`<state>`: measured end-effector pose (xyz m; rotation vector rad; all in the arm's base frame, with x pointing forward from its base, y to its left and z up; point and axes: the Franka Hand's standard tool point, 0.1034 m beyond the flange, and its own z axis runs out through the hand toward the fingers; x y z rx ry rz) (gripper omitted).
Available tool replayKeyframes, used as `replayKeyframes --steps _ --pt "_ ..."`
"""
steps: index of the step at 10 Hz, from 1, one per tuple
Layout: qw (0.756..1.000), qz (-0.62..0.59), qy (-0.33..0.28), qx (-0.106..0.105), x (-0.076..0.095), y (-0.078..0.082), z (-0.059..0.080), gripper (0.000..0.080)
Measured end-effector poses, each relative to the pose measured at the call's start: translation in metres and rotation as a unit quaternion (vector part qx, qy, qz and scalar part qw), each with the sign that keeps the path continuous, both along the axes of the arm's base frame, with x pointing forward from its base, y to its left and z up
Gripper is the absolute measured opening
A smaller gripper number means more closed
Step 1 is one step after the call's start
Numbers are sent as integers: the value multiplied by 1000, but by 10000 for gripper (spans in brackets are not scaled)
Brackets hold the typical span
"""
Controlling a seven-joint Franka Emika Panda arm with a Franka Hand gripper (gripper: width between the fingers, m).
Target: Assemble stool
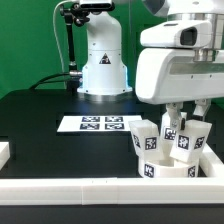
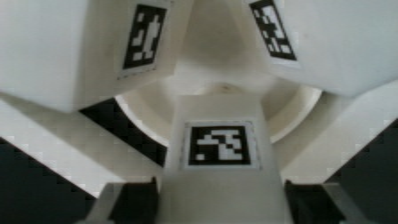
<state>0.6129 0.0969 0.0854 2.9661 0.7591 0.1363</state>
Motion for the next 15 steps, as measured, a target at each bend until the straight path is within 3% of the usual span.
replayKeyframes --steps 5,8,12,15 --pt "990 -142 -7 15 0 0 0 338" --pt "961 -273 -23 48 2 -1 -1 338" --pt "895 -438 -28 76 0 12 -1 338" --pt "828 -552 -27 91 -1 19 -2 338"
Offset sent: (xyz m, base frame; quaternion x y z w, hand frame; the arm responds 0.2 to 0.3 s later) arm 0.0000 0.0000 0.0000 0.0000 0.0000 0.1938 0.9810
